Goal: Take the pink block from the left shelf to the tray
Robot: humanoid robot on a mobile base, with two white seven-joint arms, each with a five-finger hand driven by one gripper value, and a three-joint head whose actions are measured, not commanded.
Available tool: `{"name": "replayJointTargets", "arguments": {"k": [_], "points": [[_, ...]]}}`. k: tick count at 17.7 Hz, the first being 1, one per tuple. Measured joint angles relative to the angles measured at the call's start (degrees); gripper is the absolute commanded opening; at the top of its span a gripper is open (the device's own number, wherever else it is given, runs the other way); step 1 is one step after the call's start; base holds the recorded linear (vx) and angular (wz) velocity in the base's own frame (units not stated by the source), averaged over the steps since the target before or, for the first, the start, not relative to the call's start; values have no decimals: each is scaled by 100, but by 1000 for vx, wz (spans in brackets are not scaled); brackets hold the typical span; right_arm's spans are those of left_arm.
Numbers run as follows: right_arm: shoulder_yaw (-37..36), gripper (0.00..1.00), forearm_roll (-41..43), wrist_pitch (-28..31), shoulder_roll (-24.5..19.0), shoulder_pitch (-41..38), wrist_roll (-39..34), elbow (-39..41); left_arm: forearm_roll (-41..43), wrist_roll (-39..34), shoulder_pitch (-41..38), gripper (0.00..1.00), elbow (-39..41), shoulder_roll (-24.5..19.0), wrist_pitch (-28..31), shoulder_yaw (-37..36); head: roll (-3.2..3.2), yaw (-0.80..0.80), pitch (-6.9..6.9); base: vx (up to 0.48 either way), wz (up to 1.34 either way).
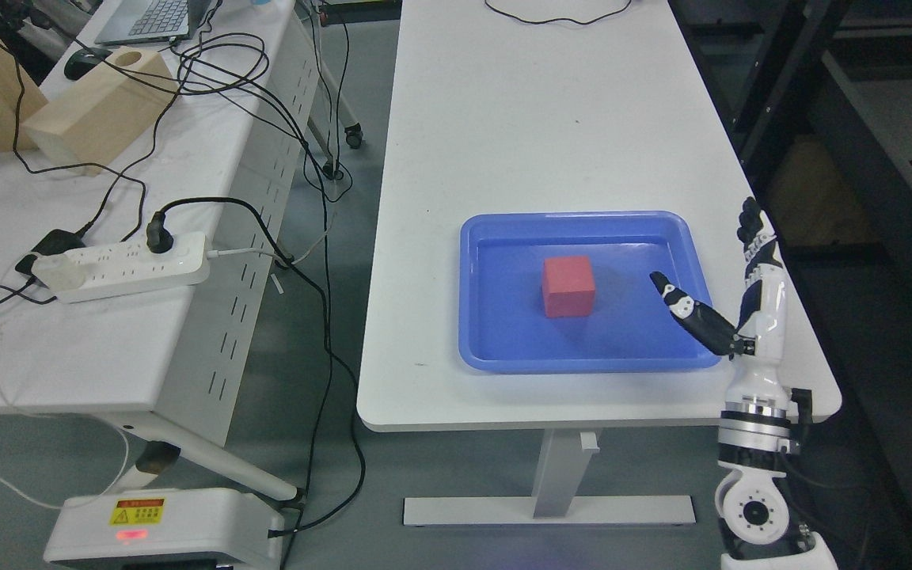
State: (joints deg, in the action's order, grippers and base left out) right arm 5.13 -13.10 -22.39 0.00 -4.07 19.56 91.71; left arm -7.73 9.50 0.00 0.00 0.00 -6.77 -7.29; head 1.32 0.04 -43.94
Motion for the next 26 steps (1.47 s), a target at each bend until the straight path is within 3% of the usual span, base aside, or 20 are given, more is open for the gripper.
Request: {"name": "replayJointTargets", "arguments": {"k": [5,14,21,26], "points": [[-87,99,179,125,0,0,-41,2,0,0,0,100,0,0,0,0,0,0,0,-100,16],[-244,99,562,1199,0,-40,-153,-5,0,0,0,100,0,0,0,0,0,0,0,-158,41],[-385,99,1127,1605,0,-109,-1008,-20,0,0,0,100,0,0,0,0,0,0,0,-132,13],[-438,99,1251,2007,0,-122,-1236,-34,0,0,0,100,0,0,0,0,0,0,0,-111,-54]]}}
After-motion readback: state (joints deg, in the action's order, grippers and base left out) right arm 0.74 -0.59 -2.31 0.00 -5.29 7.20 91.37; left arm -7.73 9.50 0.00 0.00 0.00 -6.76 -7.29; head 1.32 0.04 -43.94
